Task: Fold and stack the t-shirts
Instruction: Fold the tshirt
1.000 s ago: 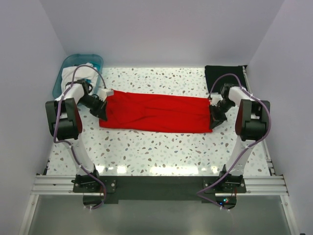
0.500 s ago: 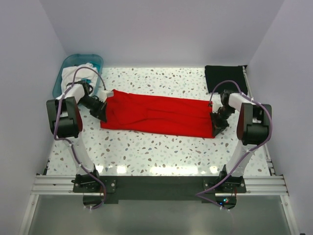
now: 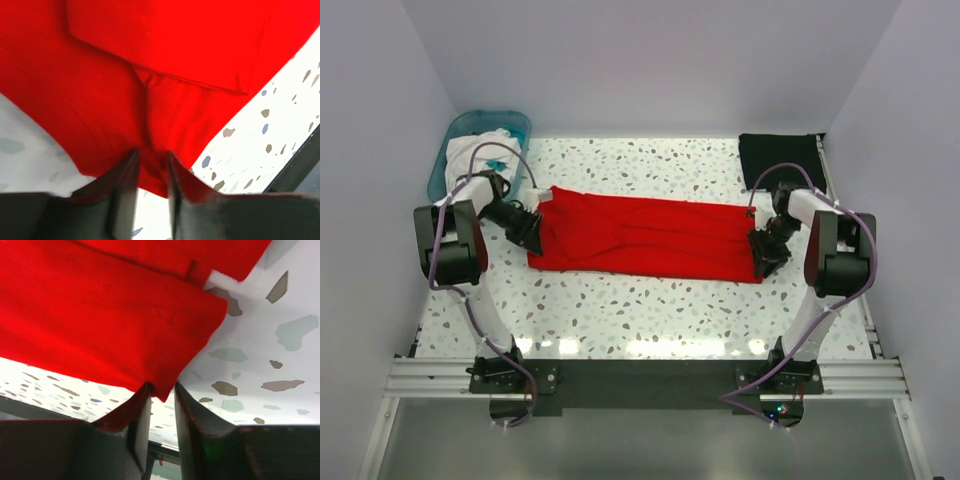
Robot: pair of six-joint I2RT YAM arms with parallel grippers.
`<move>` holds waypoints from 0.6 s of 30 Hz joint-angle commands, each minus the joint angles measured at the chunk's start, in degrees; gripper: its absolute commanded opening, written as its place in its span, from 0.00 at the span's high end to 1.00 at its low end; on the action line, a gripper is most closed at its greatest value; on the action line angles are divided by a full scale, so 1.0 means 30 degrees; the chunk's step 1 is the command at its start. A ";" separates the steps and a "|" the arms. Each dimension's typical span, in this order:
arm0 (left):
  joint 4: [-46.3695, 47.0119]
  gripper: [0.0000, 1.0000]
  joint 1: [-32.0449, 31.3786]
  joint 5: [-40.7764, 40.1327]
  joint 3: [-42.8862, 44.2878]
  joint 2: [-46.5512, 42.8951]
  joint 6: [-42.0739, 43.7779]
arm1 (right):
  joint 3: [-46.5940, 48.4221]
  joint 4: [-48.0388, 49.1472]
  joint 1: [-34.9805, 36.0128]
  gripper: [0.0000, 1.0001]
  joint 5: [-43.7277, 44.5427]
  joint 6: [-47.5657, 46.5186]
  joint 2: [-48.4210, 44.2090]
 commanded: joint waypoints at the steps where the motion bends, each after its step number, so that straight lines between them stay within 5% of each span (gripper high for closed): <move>1: 0.0751 0.62 0.0242 0.1542 0.0182 -0.2285 0.0196 | 0.1041 -0.0832 -0.0071 0.65 -0.1554 -0.0690 -0.1555; 3: 0.1219 0.58 0.0242 0.2158 0.0270 -0.3336 0.0371 | 0.1335 -0.1362 -0.0041 0.56 -0.2810 -0.0894 -0.2232; 8: 0.2187 0.53 0.0038 0.2597 0.0445 -0.4017 -0.0563 | 0.1745 -0.2186 -0.0013 0.55 -0.4223 -0.1481 -0.4222; 18: 0.4178 0.57 -0.1952 0.1313 -0.2452 -0.5012 -0.2644 | 0.4585 0.0594 0.3443 0.73 -0.2909 -0.1159 -0.1893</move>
